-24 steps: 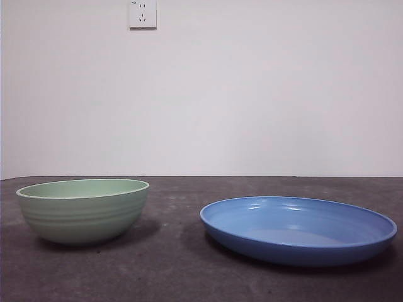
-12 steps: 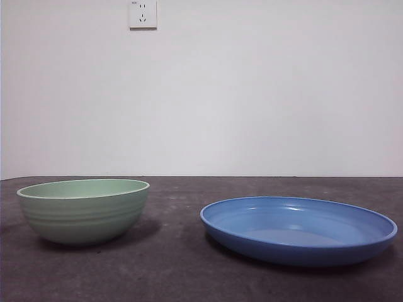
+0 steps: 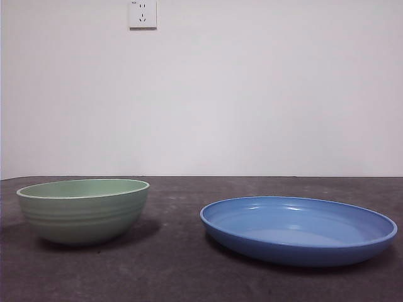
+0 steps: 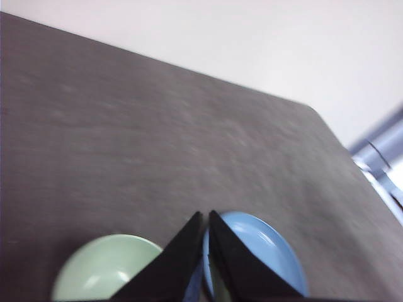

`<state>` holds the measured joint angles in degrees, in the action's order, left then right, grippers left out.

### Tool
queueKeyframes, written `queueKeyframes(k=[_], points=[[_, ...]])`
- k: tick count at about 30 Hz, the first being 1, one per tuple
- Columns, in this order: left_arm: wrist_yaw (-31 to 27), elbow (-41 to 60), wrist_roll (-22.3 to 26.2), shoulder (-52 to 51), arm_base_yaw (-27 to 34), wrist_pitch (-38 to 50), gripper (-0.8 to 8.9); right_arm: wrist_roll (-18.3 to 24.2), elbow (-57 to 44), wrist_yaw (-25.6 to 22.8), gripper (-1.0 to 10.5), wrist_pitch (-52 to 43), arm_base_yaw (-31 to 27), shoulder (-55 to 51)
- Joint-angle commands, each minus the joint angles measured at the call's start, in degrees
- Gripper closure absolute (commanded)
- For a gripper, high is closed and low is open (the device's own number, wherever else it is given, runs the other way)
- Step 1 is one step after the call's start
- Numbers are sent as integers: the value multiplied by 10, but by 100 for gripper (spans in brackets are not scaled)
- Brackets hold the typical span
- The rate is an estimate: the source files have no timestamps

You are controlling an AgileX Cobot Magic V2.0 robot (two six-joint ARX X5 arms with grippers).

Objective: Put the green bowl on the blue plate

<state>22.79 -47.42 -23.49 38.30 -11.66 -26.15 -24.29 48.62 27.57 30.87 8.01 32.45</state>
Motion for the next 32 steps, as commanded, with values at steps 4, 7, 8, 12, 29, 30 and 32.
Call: queueKeyframes(k=[4,7,8,12,29,30,32], points=[[82,-56,26,45,-43,-17,798,47,69,103,936,61,42,75],[122,-62,39,49,-57,-16,795,80,81,121,936,87,44,94],[127,-62,45,49,-59,-16,793,87,81,120,936,91,43,96],[129,-62,70,46,-62,-19,786,117,81,114,936,101,43,97],[129,-62,95,46,-62,-15,179,127,81,69,392,99,43,98],[129,-62,95,46,-62,-15,180,127,81,69,390,99,43,98],[129,-62,96,46,-62,-15,181,127,81,68,389,99,43,98]])
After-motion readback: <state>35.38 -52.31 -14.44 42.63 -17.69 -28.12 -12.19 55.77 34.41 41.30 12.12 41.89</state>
